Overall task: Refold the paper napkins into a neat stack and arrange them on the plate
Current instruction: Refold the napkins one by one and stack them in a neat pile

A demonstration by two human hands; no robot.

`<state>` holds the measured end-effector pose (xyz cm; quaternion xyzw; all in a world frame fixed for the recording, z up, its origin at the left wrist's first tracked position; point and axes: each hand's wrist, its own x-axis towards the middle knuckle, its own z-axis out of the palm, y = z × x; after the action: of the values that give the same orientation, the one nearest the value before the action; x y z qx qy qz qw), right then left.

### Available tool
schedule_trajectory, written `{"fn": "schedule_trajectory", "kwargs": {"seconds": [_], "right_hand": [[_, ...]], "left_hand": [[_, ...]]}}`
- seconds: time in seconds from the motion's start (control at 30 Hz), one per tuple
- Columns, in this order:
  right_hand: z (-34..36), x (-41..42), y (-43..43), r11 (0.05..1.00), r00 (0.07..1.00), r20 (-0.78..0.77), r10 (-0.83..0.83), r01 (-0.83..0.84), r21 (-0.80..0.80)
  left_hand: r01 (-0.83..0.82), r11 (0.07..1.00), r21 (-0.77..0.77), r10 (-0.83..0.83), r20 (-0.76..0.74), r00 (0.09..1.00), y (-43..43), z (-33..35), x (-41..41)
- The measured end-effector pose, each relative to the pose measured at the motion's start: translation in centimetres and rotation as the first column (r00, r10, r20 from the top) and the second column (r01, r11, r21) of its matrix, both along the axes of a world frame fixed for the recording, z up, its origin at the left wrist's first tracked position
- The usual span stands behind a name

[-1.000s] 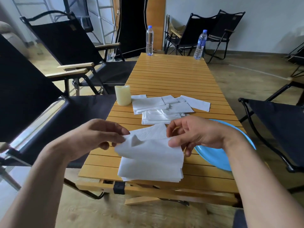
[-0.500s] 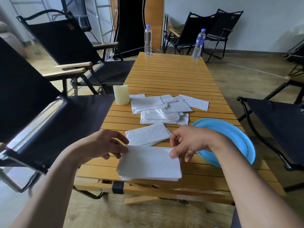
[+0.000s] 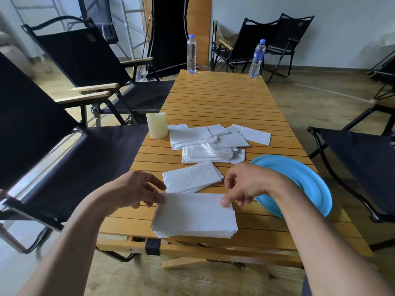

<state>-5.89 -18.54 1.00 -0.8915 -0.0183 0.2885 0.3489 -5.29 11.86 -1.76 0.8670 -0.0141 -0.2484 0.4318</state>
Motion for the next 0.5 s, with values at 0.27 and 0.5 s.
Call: {"fn": "schedule_trajectory", "kwargs": {"seconds": [0.27, 0.5], "right_hand": [[-3.3, 2.6, 0.2, 0.982, 0.852, 0.522, -0.041, 0.132, -0.137], [-6.2, 3.4, 1.0, 0.973, 0.81, 0.569, 0.142, -0.009, -0.23]], "left_hand": [[-0.104, 0.994, 0.041, 0.072, 0.475, 0.877, -2.5, -2.4, 1.3], [0.064, 0.978, 0.199, -0.159, 0.51, 0.846, -3.4, -4.7, 2.3]]}}
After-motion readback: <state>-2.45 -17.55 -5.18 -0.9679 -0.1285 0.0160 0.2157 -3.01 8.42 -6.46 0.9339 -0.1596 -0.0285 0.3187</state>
